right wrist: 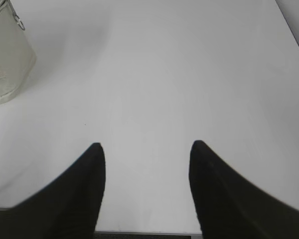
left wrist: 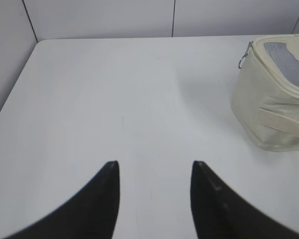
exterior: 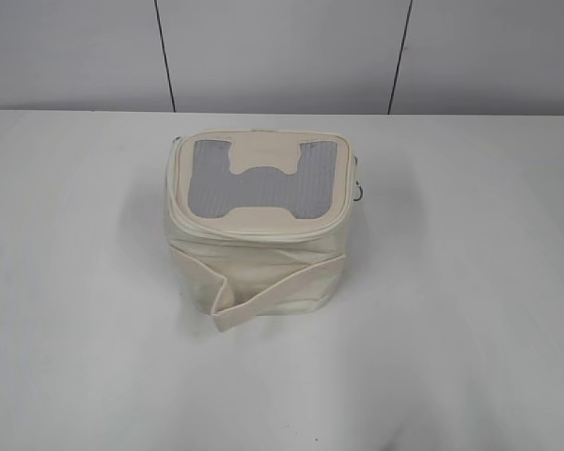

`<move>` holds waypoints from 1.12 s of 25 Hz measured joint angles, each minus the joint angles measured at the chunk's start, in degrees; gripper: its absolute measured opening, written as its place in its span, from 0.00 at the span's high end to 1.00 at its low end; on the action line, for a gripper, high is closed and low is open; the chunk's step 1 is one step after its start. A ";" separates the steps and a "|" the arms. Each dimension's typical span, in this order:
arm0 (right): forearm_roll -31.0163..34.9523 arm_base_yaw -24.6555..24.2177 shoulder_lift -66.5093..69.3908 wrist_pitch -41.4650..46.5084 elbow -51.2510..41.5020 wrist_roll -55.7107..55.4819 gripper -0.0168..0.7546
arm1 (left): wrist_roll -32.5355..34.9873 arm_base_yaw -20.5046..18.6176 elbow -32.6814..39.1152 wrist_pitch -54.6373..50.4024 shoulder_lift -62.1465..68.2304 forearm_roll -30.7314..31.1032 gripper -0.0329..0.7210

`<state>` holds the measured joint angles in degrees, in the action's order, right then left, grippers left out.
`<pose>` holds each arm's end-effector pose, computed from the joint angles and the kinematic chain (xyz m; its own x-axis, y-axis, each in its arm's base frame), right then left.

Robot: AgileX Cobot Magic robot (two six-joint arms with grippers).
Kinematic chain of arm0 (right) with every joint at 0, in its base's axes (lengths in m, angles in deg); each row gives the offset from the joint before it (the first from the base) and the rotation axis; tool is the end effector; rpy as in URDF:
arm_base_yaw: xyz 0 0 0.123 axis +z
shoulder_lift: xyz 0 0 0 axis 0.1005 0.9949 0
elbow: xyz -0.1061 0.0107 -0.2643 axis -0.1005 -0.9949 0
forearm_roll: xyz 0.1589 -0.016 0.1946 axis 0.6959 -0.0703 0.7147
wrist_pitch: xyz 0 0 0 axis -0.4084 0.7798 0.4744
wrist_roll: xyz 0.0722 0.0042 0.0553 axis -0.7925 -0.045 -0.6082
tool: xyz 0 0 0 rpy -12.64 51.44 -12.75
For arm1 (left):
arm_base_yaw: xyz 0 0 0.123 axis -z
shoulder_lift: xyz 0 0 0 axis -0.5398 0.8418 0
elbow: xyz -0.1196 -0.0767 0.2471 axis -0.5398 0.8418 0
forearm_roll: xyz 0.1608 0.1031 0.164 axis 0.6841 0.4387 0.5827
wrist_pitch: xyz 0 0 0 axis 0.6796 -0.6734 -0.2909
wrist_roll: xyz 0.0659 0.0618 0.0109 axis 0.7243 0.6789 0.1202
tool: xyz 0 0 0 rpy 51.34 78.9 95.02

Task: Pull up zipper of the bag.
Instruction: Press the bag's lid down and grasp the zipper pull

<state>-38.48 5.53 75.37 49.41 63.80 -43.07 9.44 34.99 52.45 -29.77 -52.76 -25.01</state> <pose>-0.0055 0.0059 0.2783 -0.4348 -0.0227 -0.9002 -0.0640 0.9979 0.0057 -0.0099 -0.0052 0.2874 -0.4088 0.0008 -0.9126 0.0896 0.9952 -0.0393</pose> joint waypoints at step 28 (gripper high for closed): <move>0.05 0.00 0.00 0.00 0.00 0.00 0.42 | 0.00 0.00 0.00 0.00 0.00 0.00 0.49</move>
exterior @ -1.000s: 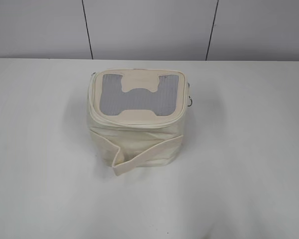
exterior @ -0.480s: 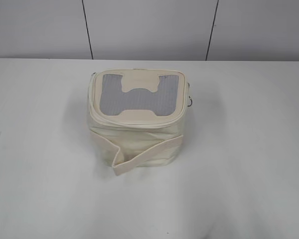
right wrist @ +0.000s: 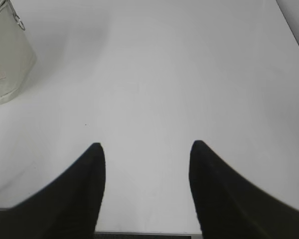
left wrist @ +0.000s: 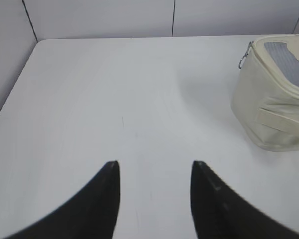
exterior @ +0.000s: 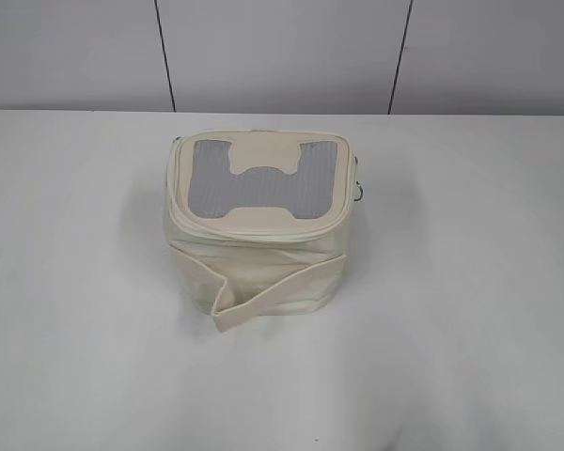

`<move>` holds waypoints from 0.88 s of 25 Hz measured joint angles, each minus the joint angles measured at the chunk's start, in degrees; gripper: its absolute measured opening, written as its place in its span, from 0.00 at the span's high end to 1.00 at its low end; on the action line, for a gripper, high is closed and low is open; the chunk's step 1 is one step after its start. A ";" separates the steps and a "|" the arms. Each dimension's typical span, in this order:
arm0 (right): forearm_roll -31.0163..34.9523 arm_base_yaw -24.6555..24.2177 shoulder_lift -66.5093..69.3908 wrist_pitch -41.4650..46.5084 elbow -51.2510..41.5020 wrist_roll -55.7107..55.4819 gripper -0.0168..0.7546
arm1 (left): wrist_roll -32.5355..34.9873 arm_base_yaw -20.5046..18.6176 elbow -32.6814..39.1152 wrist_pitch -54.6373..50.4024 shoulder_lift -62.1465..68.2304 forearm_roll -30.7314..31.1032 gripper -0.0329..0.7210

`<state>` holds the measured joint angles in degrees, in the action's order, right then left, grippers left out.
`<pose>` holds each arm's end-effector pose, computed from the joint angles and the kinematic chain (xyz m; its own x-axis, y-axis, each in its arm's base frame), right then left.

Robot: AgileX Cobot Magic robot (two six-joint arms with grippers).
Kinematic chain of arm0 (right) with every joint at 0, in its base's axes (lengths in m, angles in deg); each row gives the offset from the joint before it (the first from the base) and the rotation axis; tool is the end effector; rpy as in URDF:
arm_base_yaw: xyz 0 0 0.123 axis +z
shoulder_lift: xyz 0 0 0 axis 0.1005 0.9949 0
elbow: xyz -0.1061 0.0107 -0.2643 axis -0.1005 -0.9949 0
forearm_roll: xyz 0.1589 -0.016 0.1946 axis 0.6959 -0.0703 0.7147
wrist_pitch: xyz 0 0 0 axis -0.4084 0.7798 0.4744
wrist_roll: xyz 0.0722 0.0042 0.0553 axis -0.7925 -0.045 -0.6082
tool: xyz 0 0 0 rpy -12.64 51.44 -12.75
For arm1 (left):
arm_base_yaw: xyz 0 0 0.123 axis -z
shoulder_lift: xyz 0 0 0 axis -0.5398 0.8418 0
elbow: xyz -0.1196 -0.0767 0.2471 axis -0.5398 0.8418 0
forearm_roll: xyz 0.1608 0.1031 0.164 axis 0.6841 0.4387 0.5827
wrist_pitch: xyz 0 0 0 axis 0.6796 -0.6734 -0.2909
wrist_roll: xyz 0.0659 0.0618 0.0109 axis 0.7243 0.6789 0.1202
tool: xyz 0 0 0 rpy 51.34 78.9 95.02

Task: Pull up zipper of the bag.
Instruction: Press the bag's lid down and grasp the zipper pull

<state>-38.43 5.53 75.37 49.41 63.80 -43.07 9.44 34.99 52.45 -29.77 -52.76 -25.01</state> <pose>-0.0055 0.0060 0.2783 -0.4348 -0.0223 -0.9002 -0.0645 0.9979 0.0064 -0.0099 -0.0052 0.2874 -0.4088 0.0008 -0.9126 0.0896 0.9952 -0.0393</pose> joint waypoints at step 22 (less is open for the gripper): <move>43.50 0.00 38.57 -20.81 4.55 40.03 0.42 | 5.54 0.28 -1.01 23.08 29.58 -19.14 0.61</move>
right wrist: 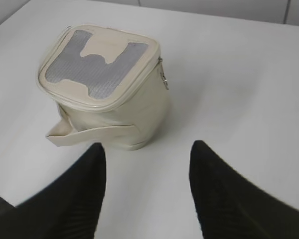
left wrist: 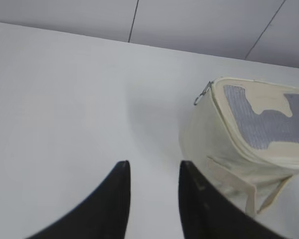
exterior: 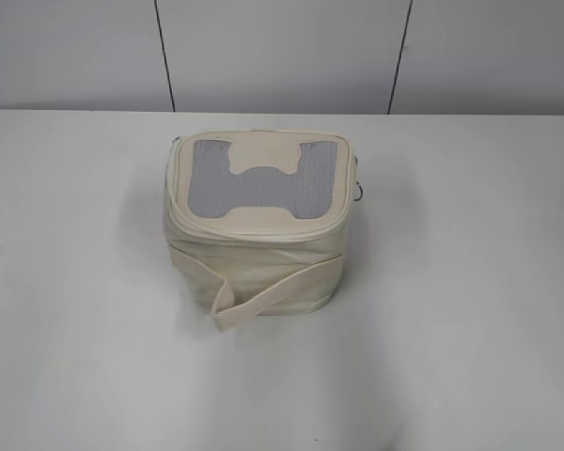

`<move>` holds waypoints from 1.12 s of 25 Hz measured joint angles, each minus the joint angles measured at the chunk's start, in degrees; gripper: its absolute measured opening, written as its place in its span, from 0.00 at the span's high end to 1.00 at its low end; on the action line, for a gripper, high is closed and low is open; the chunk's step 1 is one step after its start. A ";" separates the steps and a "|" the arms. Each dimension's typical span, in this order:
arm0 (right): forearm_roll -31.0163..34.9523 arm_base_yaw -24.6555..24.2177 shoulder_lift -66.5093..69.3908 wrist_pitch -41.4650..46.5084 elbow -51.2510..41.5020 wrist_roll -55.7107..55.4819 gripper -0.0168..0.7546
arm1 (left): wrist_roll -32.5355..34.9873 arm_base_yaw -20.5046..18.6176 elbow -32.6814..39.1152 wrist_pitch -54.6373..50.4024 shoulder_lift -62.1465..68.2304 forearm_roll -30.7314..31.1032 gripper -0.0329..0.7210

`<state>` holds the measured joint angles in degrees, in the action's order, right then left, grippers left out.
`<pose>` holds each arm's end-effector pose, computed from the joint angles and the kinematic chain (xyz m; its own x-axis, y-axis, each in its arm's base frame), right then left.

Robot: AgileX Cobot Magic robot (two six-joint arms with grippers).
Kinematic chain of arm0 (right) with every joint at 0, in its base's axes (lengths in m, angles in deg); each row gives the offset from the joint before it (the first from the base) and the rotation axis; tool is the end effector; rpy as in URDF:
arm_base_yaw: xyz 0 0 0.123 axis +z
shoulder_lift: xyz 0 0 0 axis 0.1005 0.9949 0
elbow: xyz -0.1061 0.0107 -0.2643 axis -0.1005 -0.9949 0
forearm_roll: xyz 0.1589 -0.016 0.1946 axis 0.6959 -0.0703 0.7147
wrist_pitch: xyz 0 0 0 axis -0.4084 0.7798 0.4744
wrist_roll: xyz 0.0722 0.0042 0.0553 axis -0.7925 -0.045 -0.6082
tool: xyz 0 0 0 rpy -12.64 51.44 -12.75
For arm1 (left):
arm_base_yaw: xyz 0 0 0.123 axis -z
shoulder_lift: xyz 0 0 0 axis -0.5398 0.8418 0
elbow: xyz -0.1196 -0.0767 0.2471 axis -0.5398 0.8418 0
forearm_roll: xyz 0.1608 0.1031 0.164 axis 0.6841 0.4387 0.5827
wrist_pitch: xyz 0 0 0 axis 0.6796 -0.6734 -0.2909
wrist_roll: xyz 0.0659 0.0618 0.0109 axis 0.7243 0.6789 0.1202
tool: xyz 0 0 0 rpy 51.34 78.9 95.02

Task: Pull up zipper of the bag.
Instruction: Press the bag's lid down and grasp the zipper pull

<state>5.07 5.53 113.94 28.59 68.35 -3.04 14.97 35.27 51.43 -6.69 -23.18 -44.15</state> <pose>0.1232 0.0422 0.3111 -0.4574 -0.0451 -0.8881 -0.4316 0.8845 0.1774 0.0955 -0.0259 0.3077 -0.5018 -0.1834 -0.8453 0.1513 0.9436 -0.2945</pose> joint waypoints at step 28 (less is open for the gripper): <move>-3.02 22.45 100.30 29.51 98.83 8.71 0.42 | 91.45 0.01 -4.55 -1.11 63.40 -75.87 0.43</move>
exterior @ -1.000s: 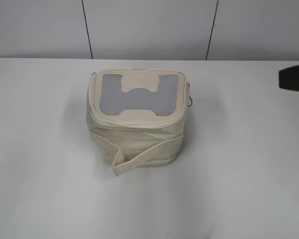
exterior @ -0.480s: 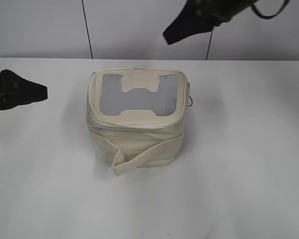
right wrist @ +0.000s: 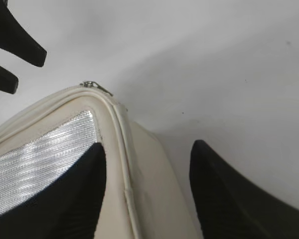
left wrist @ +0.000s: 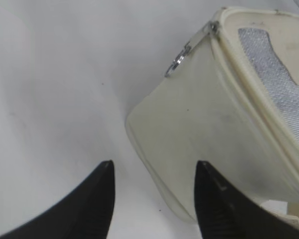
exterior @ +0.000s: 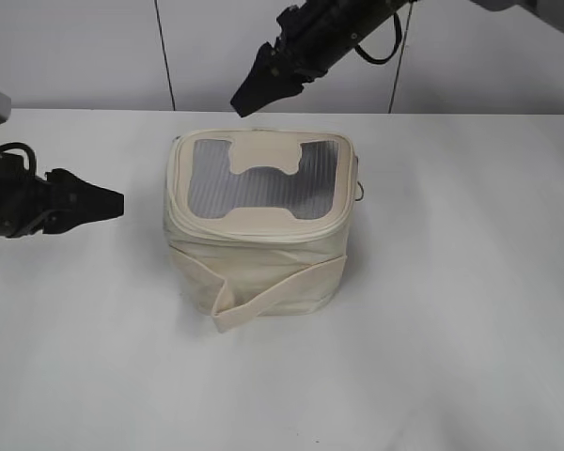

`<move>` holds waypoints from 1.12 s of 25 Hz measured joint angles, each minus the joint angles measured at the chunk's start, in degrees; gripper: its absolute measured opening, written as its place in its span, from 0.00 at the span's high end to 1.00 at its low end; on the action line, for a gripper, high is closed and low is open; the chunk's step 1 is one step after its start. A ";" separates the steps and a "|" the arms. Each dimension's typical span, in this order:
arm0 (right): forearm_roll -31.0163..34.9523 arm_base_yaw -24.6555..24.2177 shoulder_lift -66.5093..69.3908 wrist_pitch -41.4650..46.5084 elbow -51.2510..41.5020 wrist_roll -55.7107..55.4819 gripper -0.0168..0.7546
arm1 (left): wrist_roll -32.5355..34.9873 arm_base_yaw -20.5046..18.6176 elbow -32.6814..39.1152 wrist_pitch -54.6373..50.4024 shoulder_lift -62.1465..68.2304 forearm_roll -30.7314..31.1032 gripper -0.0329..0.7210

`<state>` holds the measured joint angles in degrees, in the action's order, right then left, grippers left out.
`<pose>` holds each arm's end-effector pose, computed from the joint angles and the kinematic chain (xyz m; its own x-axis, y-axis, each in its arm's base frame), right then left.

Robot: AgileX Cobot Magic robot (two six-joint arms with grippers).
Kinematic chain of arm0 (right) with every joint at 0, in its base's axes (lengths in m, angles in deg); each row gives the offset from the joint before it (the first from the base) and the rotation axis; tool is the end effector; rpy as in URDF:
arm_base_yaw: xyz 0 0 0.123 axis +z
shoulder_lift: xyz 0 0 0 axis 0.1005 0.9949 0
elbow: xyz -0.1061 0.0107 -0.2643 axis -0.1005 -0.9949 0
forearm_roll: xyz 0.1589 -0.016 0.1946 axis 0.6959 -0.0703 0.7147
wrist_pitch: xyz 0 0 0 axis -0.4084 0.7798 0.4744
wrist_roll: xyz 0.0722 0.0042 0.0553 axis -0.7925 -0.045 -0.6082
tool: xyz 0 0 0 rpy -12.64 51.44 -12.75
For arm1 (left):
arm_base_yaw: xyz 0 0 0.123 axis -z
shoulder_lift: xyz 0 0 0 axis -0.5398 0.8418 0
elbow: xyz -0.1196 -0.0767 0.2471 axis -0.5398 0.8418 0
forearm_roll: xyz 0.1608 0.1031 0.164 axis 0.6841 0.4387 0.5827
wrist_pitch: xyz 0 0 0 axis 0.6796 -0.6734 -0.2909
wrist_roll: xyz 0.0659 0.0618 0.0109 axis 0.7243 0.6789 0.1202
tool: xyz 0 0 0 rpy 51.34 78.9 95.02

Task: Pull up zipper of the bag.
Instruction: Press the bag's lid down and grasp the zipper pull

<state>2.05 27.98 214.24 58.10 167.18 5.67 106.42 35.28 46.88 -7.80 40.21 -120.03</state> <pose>0.4584 0.2518 0.2361 -0.3912 -0.5971 -0.7003 -0.9174 0.3135 0.2451 0.2732 -0.0680 0.1705 -0.7254 -0.0135 -0.6882 0.4291 0.7729 -0.4675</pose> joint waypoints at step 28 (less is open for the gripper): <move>-3.96 3.50 3.53 1.07 1.09 -5.72 0.91 | 15.69 -0.06 -12.06 -3.33 10.85 -0.35 0.43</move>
<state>-1.91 31.49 217.77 59.17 168.27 -0.05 122.11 35.22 34.81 -11.14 51.06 -120.38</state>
